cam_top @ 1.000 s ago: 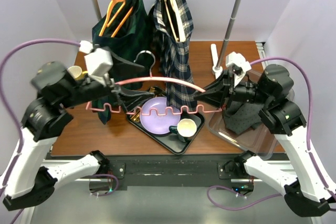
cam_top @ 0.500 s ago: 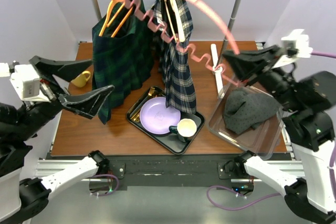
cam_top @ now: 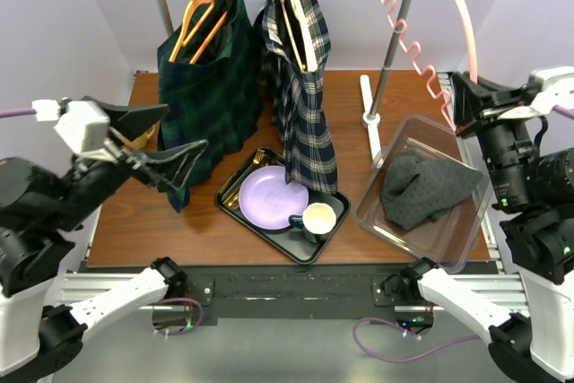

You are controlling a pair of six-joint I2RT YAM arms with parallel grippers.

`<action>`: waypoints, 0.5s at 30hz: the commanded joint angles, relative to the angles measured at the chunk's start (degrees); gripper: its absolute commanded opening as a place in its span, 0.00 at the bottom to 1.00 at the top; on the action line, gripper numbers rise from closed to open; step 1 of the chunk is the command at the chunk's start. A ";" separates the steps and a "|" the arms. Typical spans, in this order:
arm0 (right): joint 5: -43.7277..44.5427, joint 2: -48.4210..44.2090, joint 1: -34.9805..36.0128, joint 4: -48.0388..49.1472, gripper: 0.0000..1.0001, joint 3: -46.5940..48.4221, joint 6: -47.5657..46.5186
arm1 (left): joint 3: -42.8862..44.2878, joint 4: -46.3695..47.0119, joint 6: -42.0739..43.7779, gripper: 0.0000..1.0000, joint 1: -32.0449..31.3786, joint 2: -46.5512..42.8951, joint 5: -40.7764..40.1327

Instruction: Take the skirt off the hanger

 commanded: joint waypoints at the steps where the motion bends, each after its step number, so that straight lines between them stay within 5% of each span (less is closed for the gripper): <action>1: 1.14 -3.49 -0.04 -0.38 0.00 -1.10 -4.38 | -2.74 2.61 0.82 1.00 -0.03 1.81 -0.94; 15: 3.50 -1.83 -0.04 -12.07 0.00 -5.15 -6.75 | -14.59 13.77 4.68 1.00 -0.11 3.65 -11.04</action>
